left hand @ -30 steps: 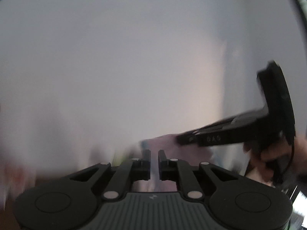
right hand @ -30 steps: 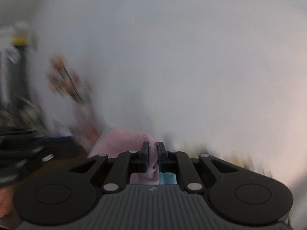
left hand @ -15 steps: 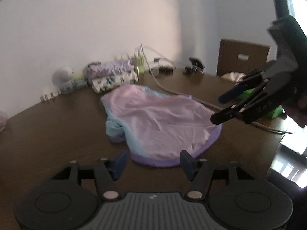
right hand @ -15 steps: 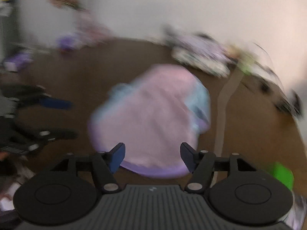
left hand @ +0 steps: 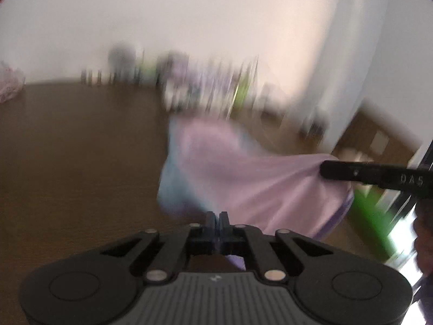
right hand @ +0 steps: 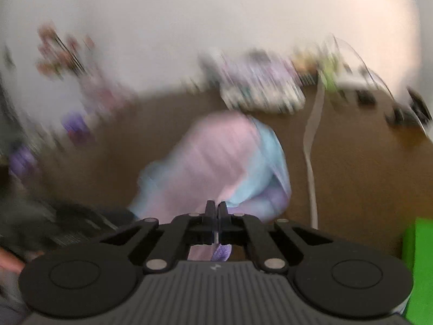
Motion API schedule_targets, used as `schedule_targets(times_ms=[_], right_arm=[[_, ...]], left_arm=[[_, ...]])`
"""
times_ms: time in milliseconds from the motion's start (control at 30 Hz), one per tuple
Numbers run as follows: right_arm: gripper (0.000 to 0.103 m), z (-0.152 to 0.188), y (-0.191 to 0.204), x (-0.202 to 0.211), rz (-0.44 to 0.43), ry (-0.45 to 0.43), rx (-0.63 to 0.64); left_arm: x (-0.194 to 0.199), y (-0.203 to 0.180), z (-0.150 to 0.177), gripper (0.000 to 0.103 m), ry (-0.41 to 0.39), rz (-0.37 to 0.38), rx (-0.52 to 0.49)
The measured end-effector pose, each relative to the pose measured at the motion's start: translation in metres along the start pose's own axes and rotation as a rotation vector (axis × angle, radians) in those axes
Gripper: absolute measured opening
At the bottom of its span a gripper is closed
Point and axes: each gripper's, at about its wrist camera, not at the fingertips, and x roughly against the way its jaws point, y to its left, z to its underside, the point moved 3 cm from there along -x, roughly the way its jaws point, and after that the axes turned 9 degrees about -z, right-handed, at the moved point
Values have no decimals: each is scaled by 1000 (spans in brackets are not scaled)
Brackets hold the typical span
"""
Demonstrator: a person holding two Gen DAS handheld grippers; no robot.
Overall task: Fold clothes
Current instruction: 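Lift the pink garment with both grippers and carry it over the table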
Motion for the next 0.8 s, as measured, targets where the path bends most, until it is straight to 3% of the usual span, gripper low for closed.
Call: schedule_targets(times_ms=[100, 200, 267, 400, 500, 633, 800], right_arm=[[1, -58, 45, 58, -4, -188, 145], [1, -112, 107, 138, -27, -419, 332], [1, -140, 143, 187, -23, -558, 440], [1, -180, 187, 250, -28, -725, 535], [1, -198, 198, 265, -7, -791, 556], [1, -219, 187, 235, -13, -767, 508], [1, -265, 139, 108, 19, -587, 384]], left_arm=[[85, 2, -58, 1, -257, 112, 117], [193, -10, -111, 1, -572, 171, 107], [255, -25, -136, 1, -737, 148, 61], [337, -48, -170, 1, -943, 92, -20], [356, -52, -188, 0, -990, 41, -52], [320, -34, -213, 0, -940, -58, -37], [226, 12, -257, 0, -788, -195, 60]])
